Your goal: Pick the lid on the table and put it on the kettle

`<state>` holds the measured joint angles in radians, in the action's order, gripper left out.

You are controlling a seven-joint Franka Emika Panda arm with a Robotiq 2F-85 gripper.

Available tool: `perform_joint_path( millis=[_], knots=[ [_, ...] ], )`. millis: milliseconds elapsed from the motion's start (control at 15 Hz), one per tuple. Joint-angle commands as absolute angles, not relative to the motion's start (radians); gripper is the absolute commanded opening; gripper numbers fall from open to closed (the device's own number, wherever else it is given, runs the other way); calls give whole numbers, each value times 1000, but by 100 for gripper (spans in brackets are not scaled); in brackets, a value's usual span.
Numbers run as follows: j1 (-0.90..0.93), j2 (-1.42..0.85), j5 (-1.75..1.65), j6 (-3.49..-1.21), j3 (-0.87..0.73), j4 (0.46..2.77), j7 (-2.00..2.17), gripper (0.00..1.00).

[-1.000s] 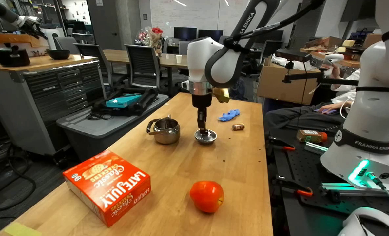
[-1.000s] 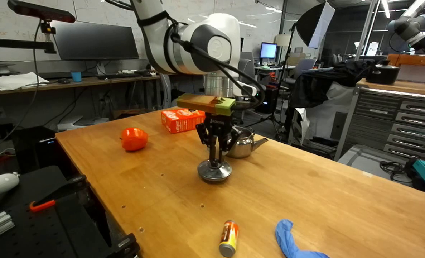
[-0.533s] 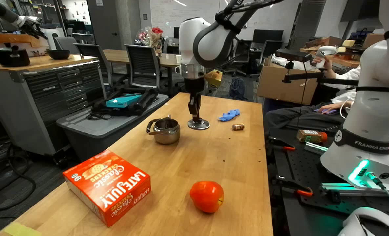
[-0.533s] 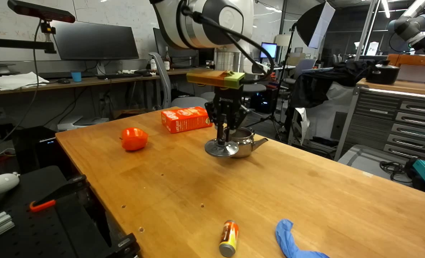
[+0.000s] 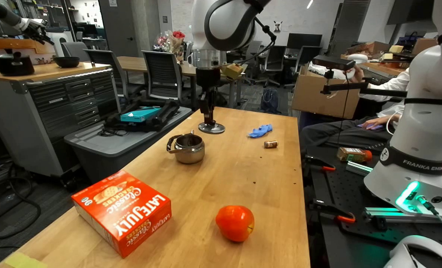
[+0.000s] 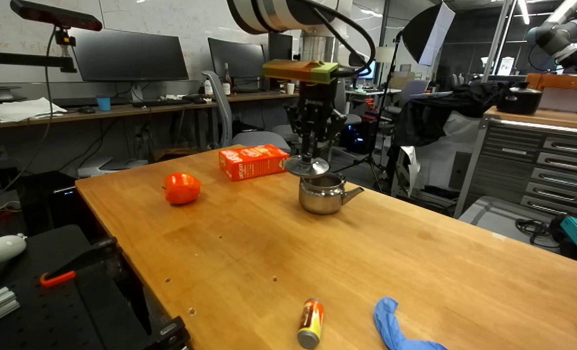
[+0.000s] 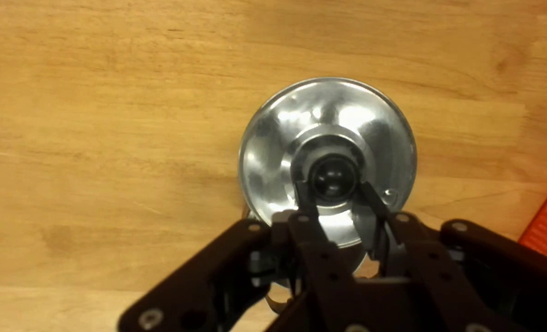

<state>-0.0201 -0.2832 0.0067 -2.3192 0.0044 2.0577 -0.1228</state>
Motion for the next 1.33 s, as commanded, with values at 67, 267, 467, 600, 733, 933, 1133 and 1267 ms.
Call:
perform_joint_path(
  millis=[67,267,467,600,733,933,1133,1267],
  knots=[
    [-12,-328,38,-2262,16,1940,-71,7],
    [-1,-373,23,-2263,11,1882,-21,7],
    [10,-426,12,-2262,5,1829,29,7],
    [16,-460,11,-2264,4,1798,53,7],
    [19,-493,16,-2263,4,1765,71,7],
    [18,-539,27,-2254,4,1711,94,7],
    [14,-580,31,-2240,1,1661,112,7],
    [12,-601,30,-2231,-3,1637,119,7]
  ],
)
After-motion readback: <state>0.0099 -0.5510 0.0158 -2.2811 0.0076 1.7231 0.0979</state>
